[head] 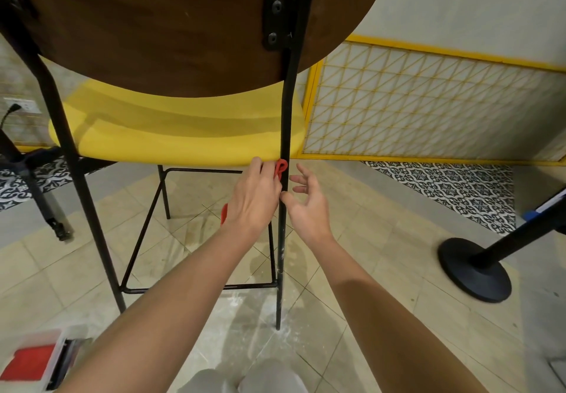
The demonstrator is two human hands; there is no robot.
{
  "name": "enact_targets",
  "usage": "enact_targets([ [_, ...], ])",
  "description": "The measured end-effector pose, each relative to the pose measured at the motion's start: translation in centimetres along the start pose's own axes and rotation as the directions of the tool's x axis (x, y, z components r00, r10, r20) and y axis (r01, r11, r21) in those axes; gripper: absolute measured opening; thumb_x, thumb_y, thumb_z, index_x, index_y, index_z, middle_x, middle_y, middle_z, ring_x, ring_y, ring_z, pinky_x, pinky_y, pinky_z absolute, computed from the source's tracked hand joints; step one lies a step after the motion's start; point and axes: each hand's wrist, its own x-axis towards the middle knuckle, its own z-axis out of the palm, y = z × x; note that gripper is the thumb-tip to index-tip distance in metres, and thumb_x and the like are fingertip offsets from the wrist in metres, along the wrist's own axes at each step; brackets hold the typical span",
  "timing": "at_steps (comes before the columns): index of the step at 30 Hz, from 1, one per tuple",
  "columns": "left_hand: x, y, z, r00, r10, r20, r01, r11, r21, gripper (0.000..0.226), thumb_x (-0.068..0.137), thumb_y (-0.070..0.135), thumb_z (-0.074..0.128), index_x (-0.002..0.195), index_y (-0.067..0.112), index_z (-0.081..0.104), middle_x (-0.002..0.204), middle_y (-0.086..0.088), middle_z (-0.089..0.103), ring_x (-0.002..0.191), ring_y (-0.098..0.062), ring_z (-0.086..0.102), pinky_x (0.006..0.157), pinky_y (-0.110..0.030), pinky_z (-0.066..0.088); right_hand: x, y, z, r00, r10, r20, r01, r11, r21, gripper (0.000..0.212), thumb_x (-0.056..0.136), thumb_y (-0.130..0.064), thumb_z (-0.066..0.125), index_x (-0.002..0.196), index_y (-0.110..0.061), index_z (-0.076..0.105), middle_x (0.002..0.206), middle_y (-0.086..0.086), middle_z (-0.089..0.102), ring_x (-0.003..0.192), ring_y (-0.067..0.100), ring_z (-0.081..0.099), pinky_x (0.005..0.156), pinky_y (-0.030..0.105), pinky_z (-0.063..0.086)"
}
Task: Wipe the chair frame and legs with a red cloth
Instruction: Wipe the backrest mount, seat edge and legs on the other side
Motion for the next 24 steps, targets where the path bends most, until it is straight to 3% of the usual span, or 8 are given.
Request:
enact_targets([
  [5, 0.5, -0.8, -0.7, 0.991, 0.122, 0.051, -0.128, 0.983, 0.131, 0.018, 0.089, 0.008, 0.059, 0.103, -0.002, 0.064, 0.082, -0.019, 0.054, 0.064, -0.035, 0.055, 0.049, -0.032, 0.03, -0.3, -0.1, 0.2, 1.0, -0.004, -0.005, 0.004, 1.0, -0.001, 0.063, 0.083, -0.013, 0.063, 0.14, -0.021, 0.039, 0.118, -0.009, 0.055, 0.104, 0.007, 0.05, 0.081, 0.017, 0.04],
  [10, -0.2, -0.9, -0.2, 0.993, 0.112, 0.034, -0.115, 0.99, 0.084, 0.025, 0.09, 0.008, 0.059, 0.113, 0.0, 0.063, 0.084, -0.017, 0.055, 0.066, -0.032, 0.055, 0.049, -0.032, 0.036, 0.0, 0.0, -0.3, 1.0, -0.007, -0.008, 0.007, 1.0, -0.012, 0.063, 0.083, -0.011, 0.062, 0.139, -0.023, 0.038, 0.119, -0.009, 0.055, 0.105, 0.007, 0.051, 0.072, 0.011, 0.04],
  [13, 0.5, -0.5, -0.8, 0.99, 0.132, 0.044, -0.135, 0.985, 0.102, 0.02, 0.089, 0.007, 0.058, 0.106, -0.002, 0.063, 0.085, -0.019, 0.055, 0.067, -0.034, 0.056, 0.05, -0.031, 0.03, 0.1, 0.1, -0.1, 1.0, -0.008, 0.001, 0.008, 1.0, -0.01, 0.063, 0.082, -0.012, 0.063, 0.139, -0.023, 0.038, 0.119, -0.009, 0.055, 0.105, 0.007, 0.051, 0.078, 0.015, 0.041],
  [17, 1.3, -0.6, -1.3, 0.988, 0.116, 0.103, -0.128, 0.985, 0.112, 0.025, 0.097, 0.014, 0.043, 0.115, 0.001, 0.056, 0.099, -0.019, 0.051, 0.079, -0.034, 0.052, 0.058, -0.034, 0.027, 0.5, -0.3, 0.4, 1.0, -0.002, 0.007, 0.002, 1.0, 0.0, 0.064, 0.083, -0.014, 0.064, 0.14, -0.022, 0.037, 0.121, -0.006, 0.055, 0.105, 0.009, 0.05, 0.09, 0.027, 0.043],
  [20, 0.3, -1.5, -0.9, 0.976, 0.175, 0.131, -0.187, 0.978, 0.088, 0.027, 0.098, 0.019, 0.041, 0.112, 0.002, 0.058, 0.1, -0.017, 0.052, 0.08, -0.033, 0.055, 0.057, -0.036, 0.034, 0.5, -0.5, 0.4, 1.0, 0.008, 0.01, -0.009, 1.0, 0.007, 0.064, 0.084, -0.015, 0.064, 0.141, -0.022, 0.036, 0.122, -0.007, 0.055, 0.106, 0.01, 0.05, 0.089, 0.026, 0.043],
  [24, -1.3, -1.5, -0.3, 0.996, 0.086, -0.003, -0.086, 0.995, -0.047, 0.042, 0.094, 0.028, 0.032, 0.112, 0.004, 0.06, 0.096, -0.015, 0.057, 0.074, -0.032, 0.059, 0.053, -0.04, 0.049, 0.7, -0.2, -0.3, 1.0, 0.02, 0.017, -0.02, 1.0, 0.003, 0.065, 0.083, -0.009, 0.062, 0.141, -0.021, 0.035, 0.121, -0.006, 0.053, 0.107, 0.01, 0.049, 0.085, 0.023, 0.042],
])
